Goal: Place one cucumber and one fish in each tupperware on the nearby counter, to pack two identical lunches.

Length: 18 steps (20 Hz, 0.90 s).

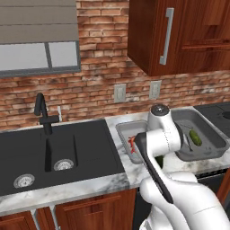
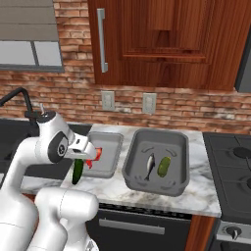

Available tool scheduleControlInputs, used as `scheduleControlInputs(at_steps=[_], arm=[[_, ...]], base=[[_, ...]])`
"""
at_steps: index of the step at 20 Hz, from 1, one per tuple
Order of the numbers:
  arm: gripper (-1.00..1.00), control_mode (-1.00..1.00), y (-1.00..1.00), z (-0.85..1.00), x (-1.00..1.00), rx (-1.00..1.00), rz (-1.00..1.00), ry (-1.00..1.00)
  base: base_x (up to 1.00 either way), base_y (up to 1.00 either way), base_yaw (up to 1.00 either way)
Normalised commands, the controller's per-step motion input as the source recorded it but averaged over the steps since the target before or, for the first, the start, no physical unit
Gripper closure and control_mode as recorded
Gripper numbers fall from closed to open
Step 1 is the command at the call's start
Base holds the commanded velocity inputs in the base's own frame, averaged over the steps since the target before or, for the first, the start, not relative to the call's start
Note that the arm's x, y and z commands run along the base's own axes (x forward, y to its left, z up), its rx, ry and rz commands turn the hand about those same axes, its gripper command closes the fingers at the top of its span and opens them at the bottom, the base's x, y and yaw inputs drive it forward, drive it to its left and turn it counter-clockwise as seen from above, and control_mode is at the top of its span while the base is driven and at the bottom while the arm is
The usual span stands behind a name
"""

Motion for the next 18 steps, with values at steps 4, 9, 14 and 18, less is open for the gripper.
scheduleControlInputs(at_steps=[4,9,14,18], arm=[[1.0,-1.0,0.0,-0.26,0.56,0.0,0.03,0.17],[1.0,-1.0,0.0,-0.26,0.73,0.0,0.01,0.17],[1.0,-1.0,0.0,-0.23,0.72,0.0,0.01,0.1],[1.0,-1.0,0.0,-0.25,0.74,0.0,0.01,0.1]], base=[[0.0,0.0,0.0],[0.0,0.0,0.0],[0.0,0.0,0.0],[0.0,0.0,0.0]])
